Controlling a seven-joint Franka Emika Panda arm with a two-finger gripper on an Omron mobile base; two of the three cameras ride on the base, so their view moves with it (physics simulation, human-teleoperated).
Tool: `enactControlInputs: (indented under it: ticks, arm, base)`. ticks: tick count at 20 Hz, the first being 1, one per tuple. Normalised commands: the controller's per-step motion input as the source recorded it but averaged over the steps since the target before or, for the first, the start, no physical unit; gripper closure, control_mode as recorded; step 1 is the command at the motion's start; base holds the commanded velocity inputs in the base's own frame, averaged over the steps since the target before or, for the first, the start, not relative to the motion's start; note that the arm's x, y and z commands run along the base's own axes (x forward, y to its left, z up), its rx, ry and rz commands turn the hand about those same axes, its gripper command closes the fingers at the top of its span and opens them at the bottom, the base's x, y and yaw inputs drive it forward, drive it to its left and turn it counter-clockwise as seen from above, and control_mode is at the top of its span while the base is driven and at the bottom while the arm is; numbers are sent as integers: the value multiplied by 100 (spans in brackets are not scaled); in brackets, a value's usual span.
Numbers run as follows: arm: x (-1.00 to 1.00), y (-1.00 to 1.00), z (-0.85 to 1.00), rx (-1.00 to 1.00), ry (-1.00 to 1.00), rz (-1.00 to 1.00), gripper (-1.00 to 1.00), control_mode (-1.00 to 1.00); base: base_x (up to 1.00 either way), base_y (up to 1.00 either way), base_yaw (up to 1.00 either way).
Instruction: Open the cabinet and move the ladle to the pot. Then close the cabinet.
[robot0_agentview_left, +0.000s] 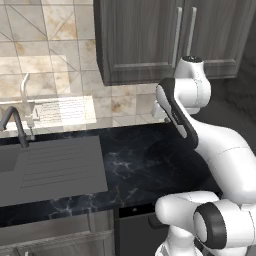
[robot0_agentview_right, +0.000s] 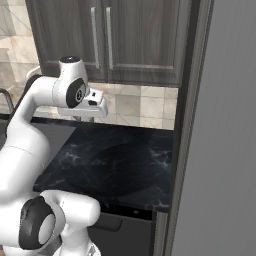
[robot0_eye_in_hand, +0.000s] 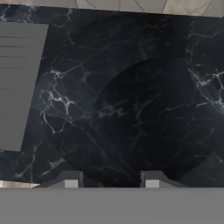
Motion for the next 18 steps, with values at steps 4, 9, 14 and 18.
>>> enactControlInputs:
  ticks: [4, 9, 14, 18]
  arm:
    - [-13, 0, 0, 0, -4, 0, -100, -100]
    - [-62, -2, 1, 0, -21, -5, -100, -100]
    - [-51, -5, 13, 0, -21, -4, -100, -100]
    - [-28, -6, 37, 0, -12, 0, -100, -100]
  base:
    - [0, 0, 0]
    - [0, 0, 0]
    - [0, 0, 0]
    - [0, 0, 0]
